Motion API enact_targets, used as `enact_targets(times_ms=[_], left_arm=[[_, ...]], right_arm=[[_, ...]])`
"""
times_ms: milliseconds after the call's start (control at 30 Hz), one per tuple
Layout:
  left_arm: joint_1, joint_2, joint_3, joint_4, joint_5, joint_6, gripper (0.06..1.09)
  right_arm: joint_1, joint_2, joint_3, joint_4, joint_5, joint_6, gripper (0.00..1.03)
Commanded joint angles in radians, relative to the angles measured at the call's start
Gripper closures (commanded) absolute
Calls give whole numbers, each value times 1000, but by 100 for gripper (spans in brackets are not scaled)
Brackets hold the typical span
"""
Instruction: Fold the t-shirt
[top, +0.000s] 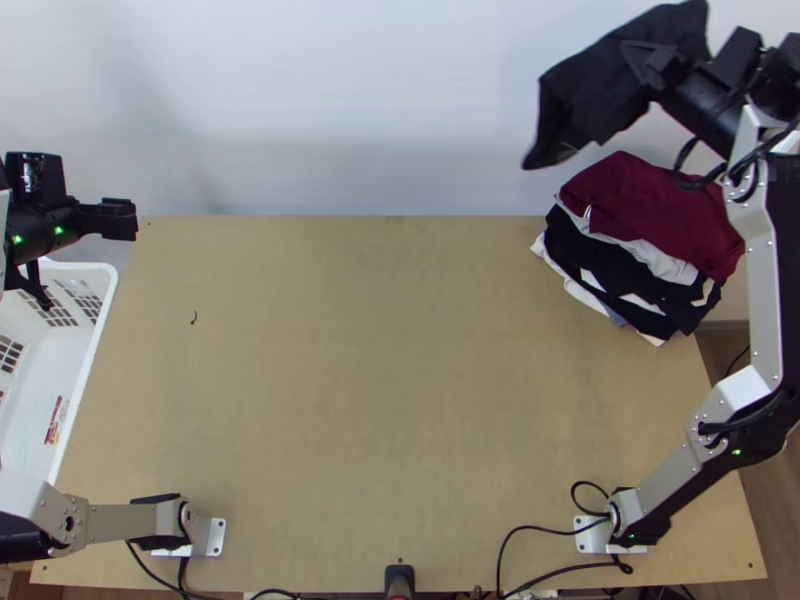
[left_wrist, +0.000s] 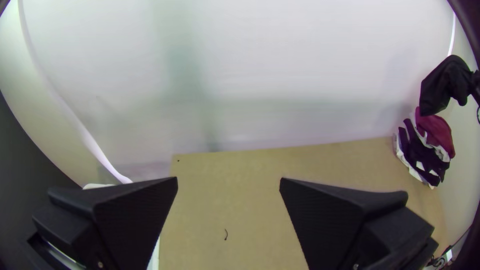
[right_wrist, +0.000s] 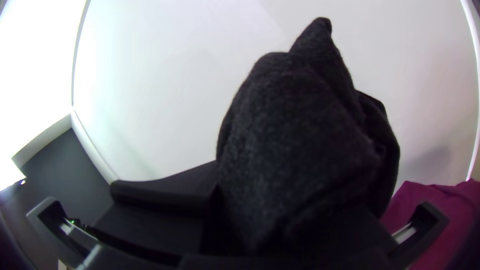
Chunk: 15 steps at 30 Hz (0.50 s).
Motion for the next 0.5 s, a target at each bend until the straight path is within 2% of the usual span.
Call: enact_targets(times_ms=[0, 467], left_arm=[[-4, -19, 32, 4, -3, 14, 10], [-6, -22, 35, 6, -3, 14, 10]], right_arm=[[-36, -8, 28, 48, -4, 24, 100], [-138, 89, 9, 77, -68, 16, 100]])
